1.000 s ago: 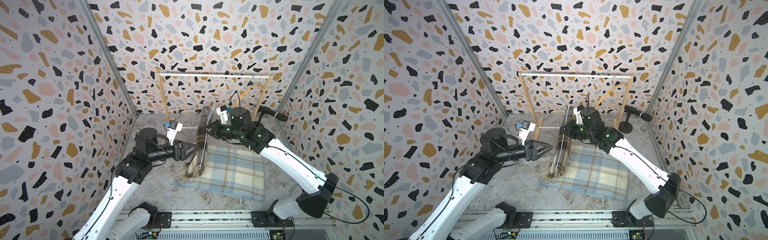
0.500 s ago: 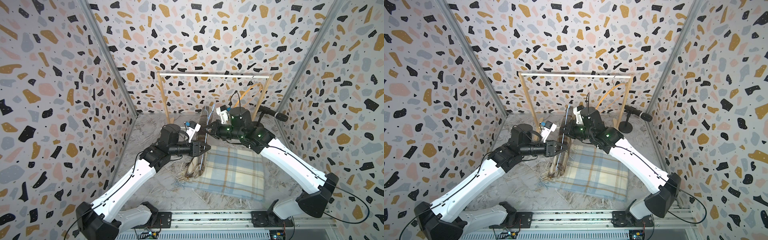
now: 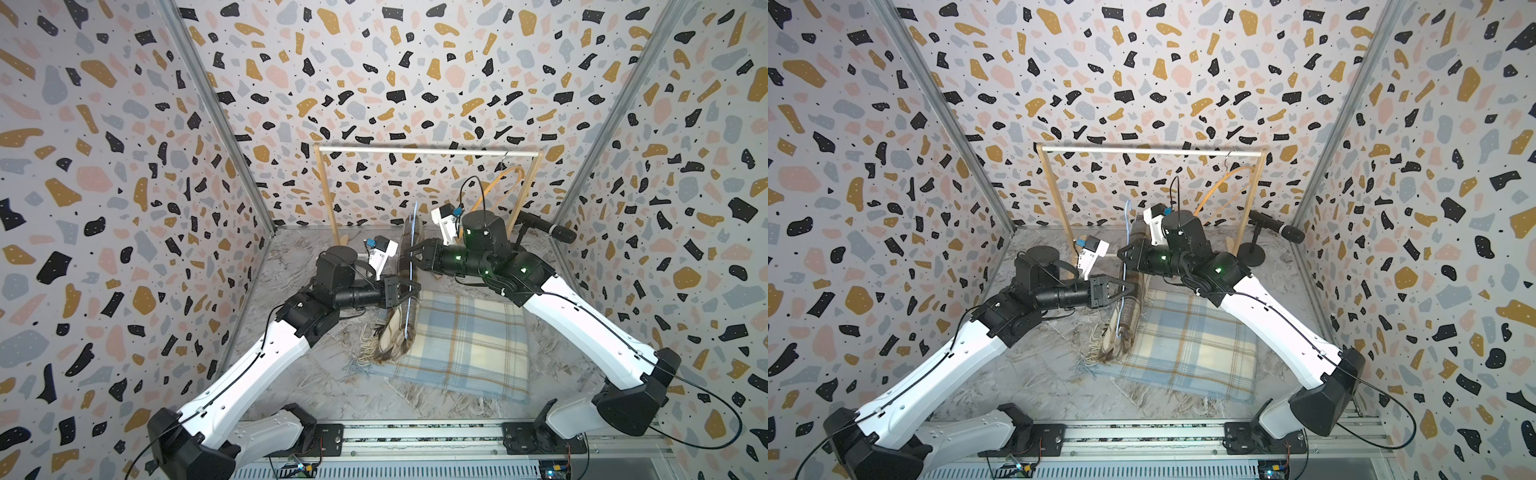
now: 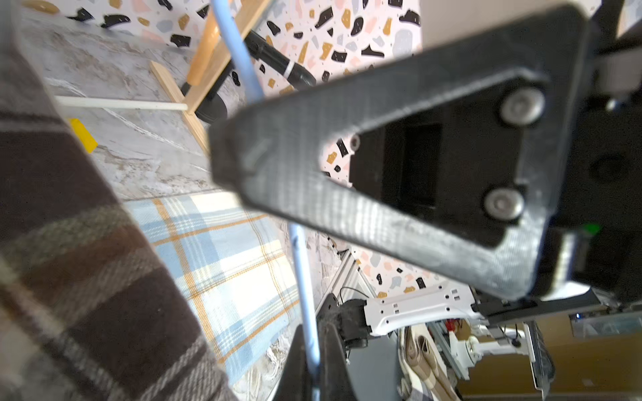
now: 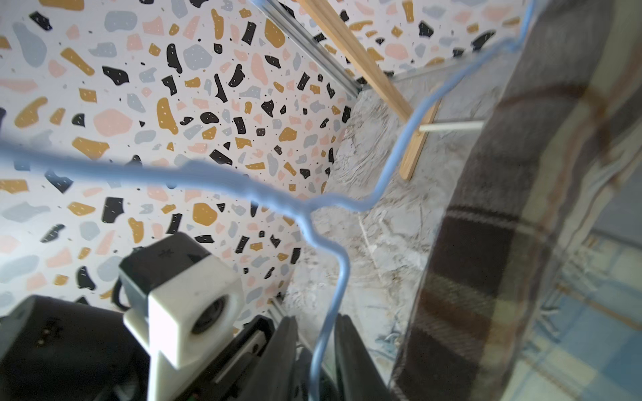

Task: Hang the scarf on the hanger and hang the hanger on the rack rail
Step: Adjust the hanger, then move the scarf to the center of the board.

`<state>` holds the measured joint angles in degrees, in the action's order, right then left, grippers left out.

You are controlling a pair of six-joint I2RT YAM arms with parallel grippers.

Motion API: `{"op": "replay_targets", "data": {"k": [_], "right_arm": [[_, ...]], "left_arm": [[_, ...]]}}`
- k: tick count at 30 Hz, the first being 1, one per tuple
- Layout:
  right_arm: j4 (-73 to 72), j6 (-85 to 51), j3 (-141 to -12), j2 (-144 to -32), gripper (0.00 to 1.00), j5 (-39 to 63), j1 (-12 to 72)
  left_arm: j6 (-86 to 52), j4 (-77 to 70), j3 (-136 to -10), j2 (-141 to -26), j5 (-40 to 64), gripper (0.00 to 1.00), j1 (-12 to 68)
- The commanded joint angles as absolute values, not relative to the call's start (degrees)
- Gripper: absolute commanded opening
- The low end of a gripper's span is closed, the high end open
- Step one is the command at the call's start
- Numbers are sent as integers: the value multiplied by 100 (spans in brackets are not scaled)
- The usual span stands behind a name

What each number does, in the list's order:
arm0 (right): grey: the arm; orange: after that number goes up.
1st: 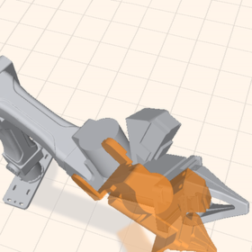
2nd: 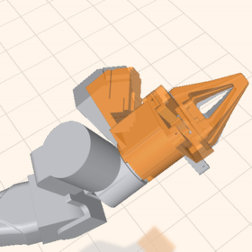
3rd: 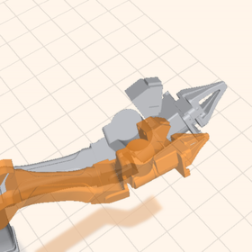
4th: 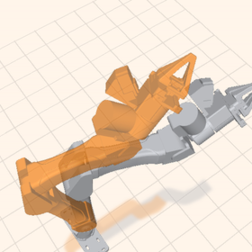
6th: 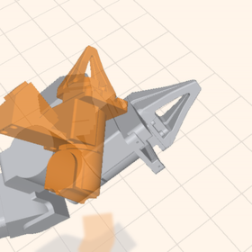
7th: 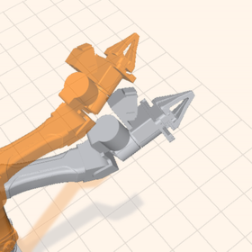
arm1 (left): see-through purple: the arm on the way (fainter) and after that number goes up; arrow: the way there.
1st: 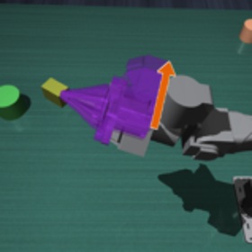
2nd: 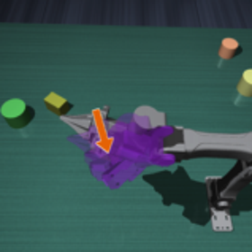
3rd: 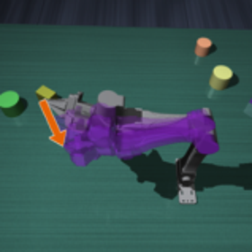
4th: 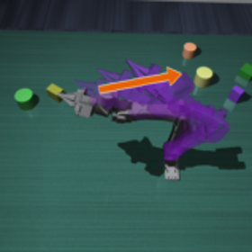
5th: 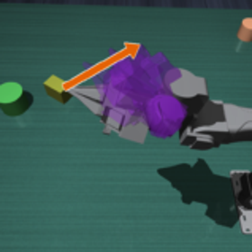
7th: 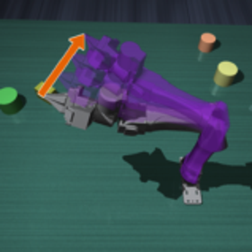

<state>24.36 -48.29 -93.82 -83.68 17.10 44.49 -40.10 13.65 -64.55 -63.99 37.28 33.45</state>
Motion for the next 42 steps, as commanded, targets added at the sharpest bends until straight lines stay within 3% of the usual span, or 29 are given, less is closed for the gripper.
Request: {"op": "replay_targets", "data": {"k": [1,8,13,18,24,30,42], "right_arm": [[2733,-3977,-9638,-7834,38,1313,4456],[3159,-2422,-8855,-6613,77,481,4447],[3554,-1950,-7851,-5528,95,-521,4447],[4269,-2235,-6636,-4668,100,-1291,4447],[4689,-2997,-5142,-4513,100,-1994,4447],[4477,-3501,-4380,-5585,100,-2496,4439],[2914,-3563,-4028,-7401,100,-1523,4053]], "left_arm": [[-4031,917,-6799,-6119,3297,0,3323],[-4014,1373,-7165,-5998,2879,0,3034],[-4064,1517,-7644,-6061,3084,0,2820],[-4071,1751,-8207,-6257,3253,0,2714],[-4136,1810,-8937,-6559,3270,0,2654],[-4514,1418,-9215,-6742,3133,0,2646],[-5013,813,-9143,-6789,2396,0,2652]]}}
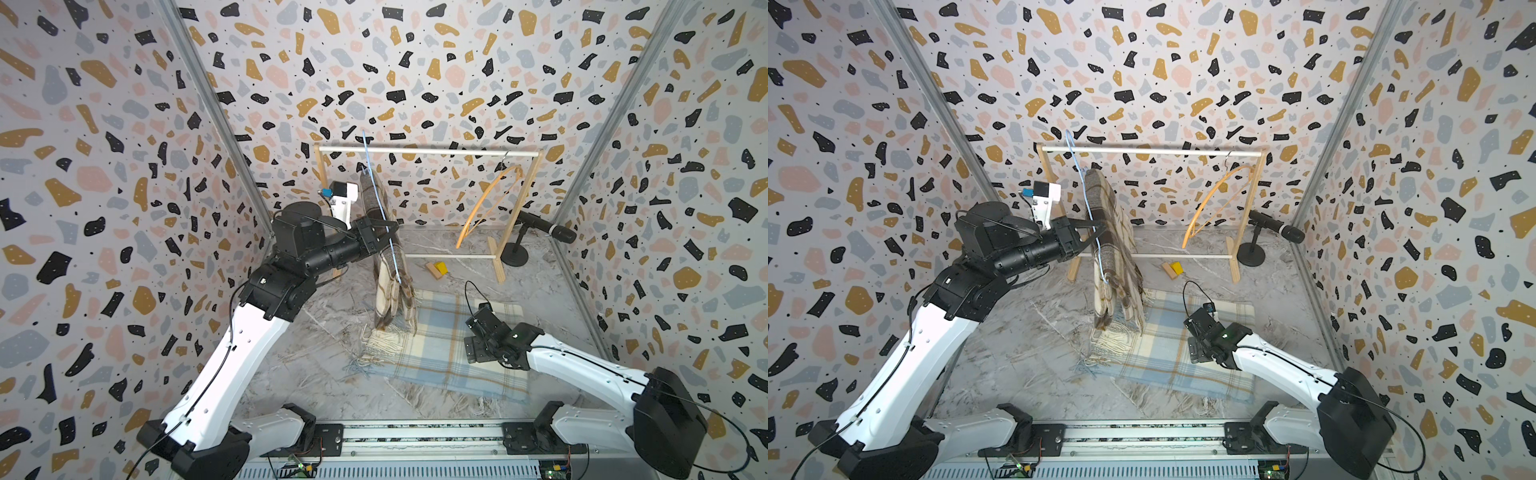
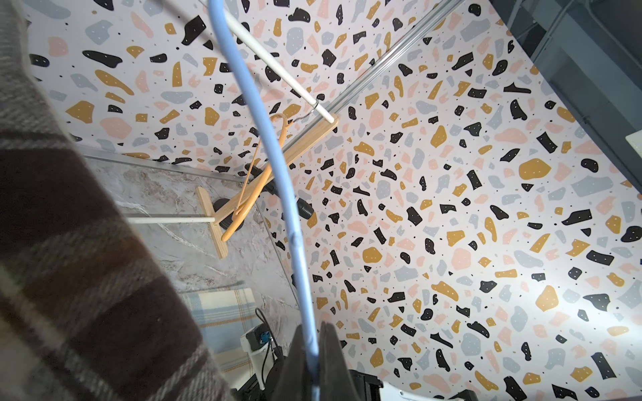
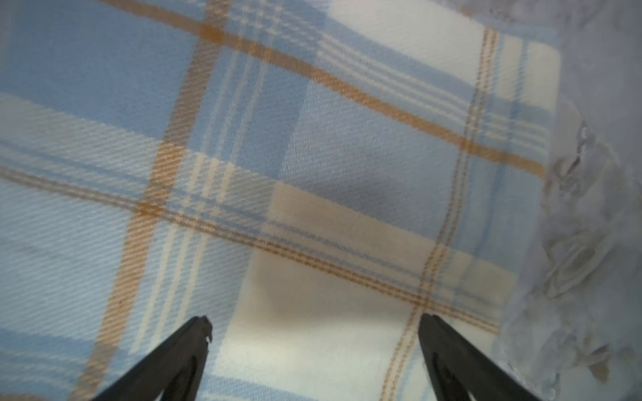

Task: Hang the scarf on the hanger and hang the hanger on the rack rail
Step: Move the scarf to the center of the board.

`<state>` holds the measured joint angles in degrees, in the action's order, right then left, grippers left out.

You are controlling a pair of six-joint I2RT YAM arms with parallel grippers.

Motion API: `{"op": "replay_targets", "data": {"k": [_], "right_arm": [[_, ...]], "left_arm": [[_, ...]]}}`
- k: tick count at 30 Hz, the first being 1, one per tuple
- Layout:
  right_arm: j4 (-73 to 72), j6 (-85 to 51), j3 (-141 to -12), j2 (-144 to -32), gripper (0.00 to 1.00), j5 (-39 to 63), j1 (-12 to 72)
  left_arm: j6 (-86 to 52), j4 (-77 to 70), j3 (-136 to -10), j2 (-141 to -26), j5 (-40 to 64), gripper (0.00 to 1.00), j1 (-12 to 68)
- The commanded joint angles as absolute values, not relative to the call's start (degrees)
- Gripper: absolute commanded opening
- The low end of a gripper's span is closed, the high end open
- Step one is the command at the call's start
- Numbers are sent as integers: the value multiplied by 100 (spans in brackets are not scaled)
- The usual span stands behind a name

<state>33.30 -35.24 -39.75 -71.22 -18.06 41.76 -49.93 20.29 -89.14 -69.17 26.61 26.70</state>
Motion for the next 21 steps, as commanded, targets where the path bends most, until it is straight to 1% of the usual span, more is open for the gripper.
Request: {"op": "replay_targets", "data": {"k": [1,4,8,11,15,18,21], "right_arm": [[2832,-3497,-4065,-7516,100,-1450,4018],[2586,-3279,-4214,-8003,100,-1244,3889],[2226,-2891,-4439,-8561,100,-644,3600],[1994,-2584,-4622,-9060,100,-546,3436],[1344,-2168,-4791,-9521,100,-117,3210],[1170,-1901,-4983,-9540,100,6,3151],[865,-1891,-4849,-8961,100,259,3152]], "left_arm": [[-5057,730,-9138,-6804,2377,0,2646],[-5172,625,-9126,-6844,2323,0,2646],[-5253,525,-9107,-6864,2167,0,2646],[-5301,450,-9082,-6853,1988,0,2648],[-5453,271,-8971,-6825,1745,0,2646],[-5514,163,-8895,-6820,1548,0,2648],[-5524,122,-8878,-6836,1390,0,2646]]}}
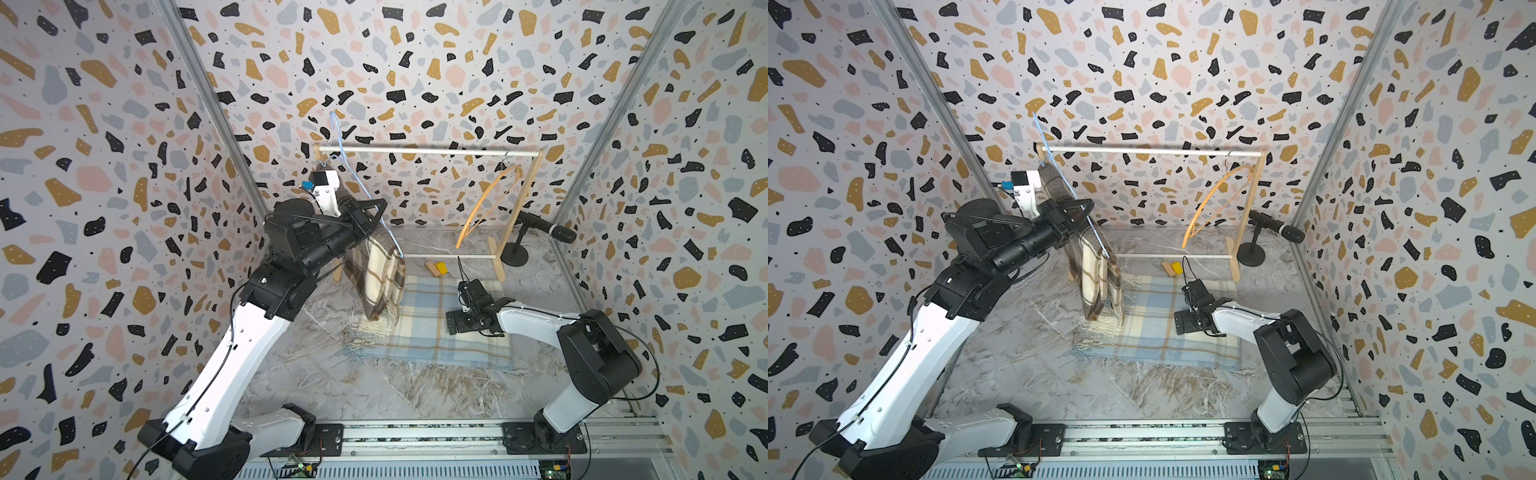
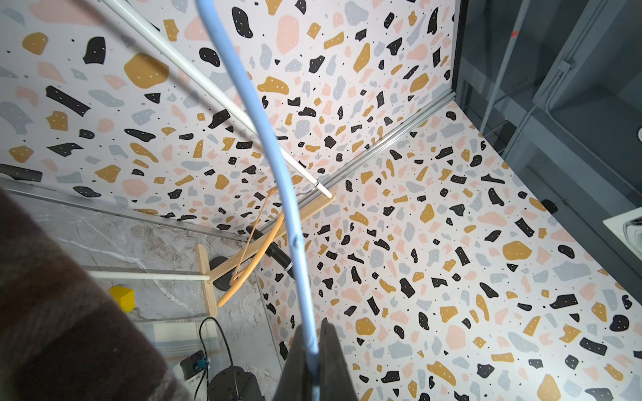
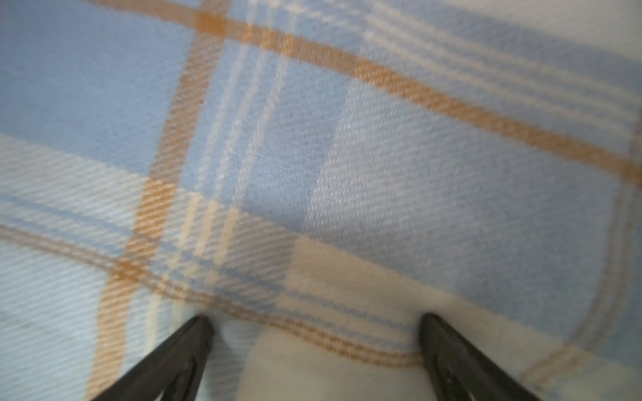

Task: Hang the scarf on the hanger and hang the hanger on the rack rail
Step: Move the scarf to the center of the board, then adjust the scarf at the hanger.

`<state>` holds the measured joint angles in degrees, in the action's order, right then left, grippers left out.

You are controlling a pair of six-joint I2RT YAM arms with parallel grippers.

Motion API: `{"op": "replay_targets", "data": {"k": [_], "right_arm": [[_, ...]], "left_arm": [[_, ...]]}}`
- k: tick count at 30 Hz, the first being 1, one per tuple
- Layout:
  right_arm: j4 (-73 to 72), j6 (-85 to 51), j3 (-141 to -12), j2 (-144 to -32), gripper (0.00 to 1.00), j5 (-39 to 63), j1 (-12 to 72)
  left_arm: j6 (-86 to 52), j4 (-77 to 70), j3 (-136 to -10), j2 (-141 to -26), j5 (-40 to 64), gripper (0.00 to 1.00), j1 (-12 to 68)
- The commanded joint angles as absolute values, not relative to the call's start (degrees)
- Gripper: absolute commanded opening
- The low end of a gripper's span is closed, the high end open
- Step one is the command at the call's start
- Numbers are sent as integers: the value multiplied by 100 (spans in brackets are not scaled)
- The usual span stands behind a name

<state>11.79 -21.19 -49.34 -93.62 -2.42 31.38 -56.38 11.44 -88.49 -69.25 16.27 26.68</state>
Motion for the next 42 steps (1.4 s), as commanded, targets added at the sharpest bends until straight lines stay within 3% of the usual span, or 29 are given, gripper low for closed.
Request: {"op": "replay_targets", "data": {"k": [1,4,8,17,27,42], "right_arm": [[820,-1917,-4804,-8695,100,358,3148],[788,-2103,-4647,-7919,100,883,3156],[449,-2551,-4286,-6838,88,1775,3330],[-1402,-3030,-3602,-5289,83,1805,4717],[-1706,-2701,-4860,-6211,76,2007,5412],[-1273,-2427,-6107,-7393,75,1627,5460]], "left_arm": [[-5535,101,-8864,-6844,1331,0,2646],[-5620,-34,-8752,-6842,1155,0,2646],[-5745,-189,-8624,-6870,982,0,2646],[-5969,-311,-8598,-6934,742,0,2646],[-6056,-222,-8578,-6936,756,0,2659],[-6024,-165,-8539,-6855,743,0,2654]]}}
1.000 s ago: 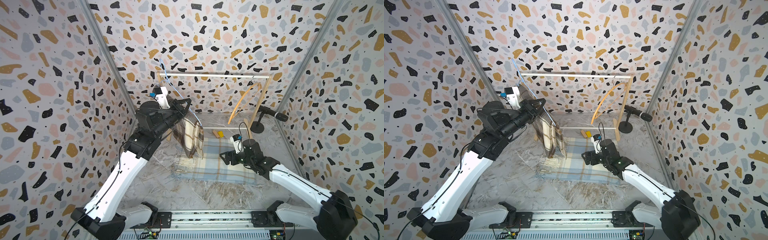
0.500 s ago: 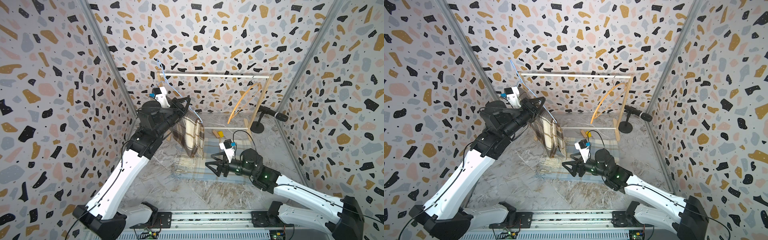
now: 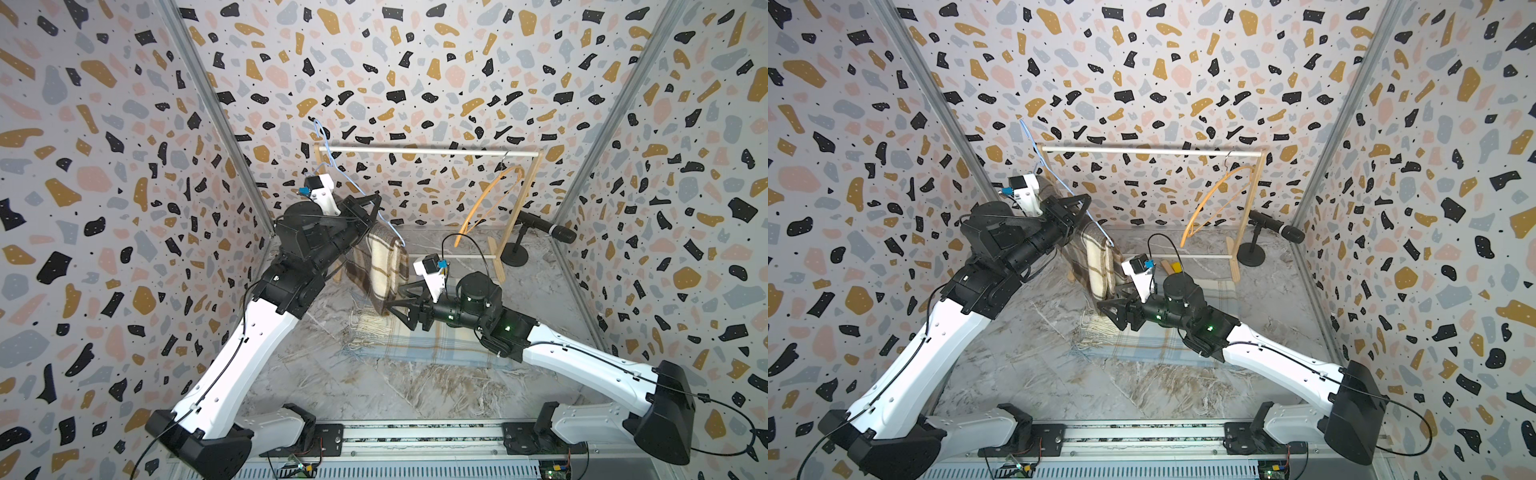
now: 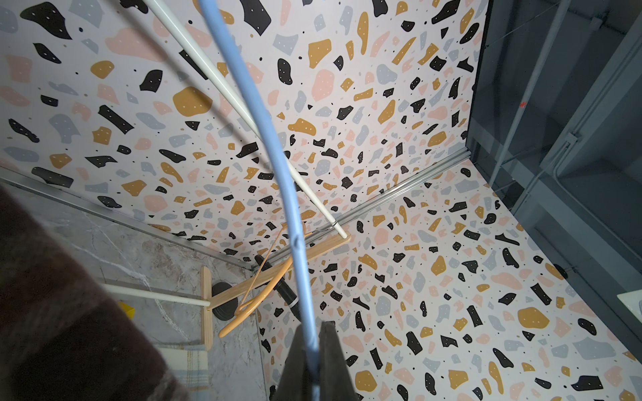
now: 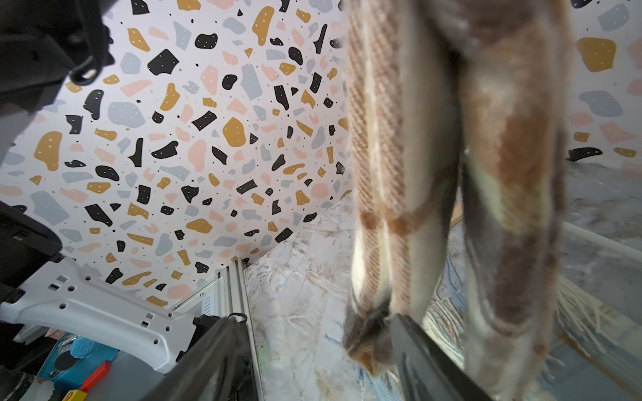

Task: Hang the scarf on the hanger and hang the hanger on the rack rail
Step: Adjust the scarf at the hanger.

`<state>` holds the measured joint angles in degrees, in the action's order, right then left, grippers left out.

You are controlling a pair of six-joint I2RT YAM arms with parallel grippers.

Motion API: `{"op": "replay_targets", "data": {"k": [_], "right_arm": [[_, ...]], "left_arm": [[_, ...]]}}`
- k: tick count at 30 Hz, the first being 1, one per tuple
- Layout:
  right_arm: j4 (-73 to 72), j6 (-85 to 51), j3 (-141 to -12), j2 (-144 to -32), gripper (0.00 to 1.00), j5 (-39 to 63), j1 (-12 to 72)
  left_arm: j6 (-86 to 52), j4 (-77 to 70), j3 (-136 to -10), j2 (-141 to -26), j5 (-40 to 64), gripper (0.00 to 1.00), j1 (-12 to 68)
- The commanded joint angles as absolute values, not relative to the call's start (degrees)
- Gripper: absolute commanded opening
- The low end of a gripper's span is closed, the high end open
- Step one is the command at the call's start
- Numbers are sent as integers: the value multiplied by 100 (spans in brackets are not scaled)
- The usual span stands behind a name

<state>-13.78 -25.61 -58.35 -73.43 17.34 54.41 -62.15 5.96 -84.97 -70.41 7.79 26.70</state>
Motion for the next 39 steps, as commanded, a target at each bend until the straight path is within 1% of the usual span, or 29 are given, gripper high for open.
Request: {"op": "replay_targets", "data": {"k": [1,3,8,10,13,17,20,25,27,28,30,36,39], "right_arm": [[-1244,-2404,-6161,-7467,75,1599,5461],[-1214,-2344,-6249,-7594,74,1528,5461],[-1188,-2209,-6490,-7926,62,1483,5460],[-1163,-2202,-6541,-8045,60,1402,5458],[-1170,-2200,-6548,-8158,60,1199,5464],[-1100,-2162,-6541,-8266,65,840,5459],[-1117,-2101,-6467,-8228,66,666,5460],[-1217,-2128,-6495,-8296,65,802,5458],[-1278,-2145,-6533,-8352,60,829,5460],[-1313,-2145,-6543,-8370,55,831,5458],[-1340,-2160,-6512,-8369,40,824,5467],[-1501,-2349,-6037,-8255,1,844,5494],[-1571,-2395,-5766,-8195,0,823,5555]], "left_arm": [[-6031,-173,-8543,-6859,747,0,2661],[-6054,-180,-8554,-6880,769,0,2664],[-6100,-195,-8548,-6916,817,0,2672],[-6084,-193,-8545,-6913,804,0,2680],[-6080,-193,-8543,-6906,781,0,2681],[-6026,-193,-8552,-6923,754,0,2706],[-6016,-184,-8559,-6934,751,0,2707],[-6029,-193,-8545,-6952,774,0,2716],[-6029,-193,-8543,-6957,770,0,2720],[-6017,-193,-8544,-6951,765,0,2719],[-5993,-193,-8545,-6952,748,0,2716],[-5878,-132,-8654,-7018,703,0,2716],[-5852,-113,-8724,-7065,719,0,2716]]}}
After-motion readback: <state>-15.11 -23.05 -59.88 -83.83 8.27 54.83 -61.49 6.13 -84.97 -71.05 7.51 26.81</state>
